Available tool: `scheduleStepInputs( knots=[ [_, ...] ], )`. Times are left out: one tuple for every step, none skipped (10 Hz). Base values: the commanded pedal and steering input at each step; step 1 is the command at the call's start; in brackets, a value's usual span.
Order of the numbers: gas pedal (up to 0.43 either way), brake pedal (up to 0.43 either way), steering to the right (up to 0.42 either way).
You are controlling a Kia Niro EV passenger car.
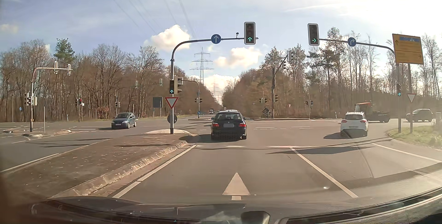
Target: Follow the waypoints while adhering to traffic rules and regulations
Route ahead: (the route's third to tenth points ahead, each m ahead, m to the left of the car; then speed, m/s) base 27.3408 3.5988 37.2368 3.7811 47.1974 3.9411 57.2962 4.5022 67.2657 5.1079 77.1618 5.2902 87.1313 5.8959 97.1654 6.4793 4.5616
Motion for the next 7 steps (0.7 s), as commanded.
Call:
scheduleStepInputs(
  knots=[
    [0.331,0.000,0.003],
    [0.331,0.000,0.002],
    [0.331,0.000,-0.003],
    [0.331,0.000,-0.010],
    [0.331,0.000,-0.012],
    [0.331,0.000,-0.012],
    [0.331,0.000,-0.011]
  ],
)
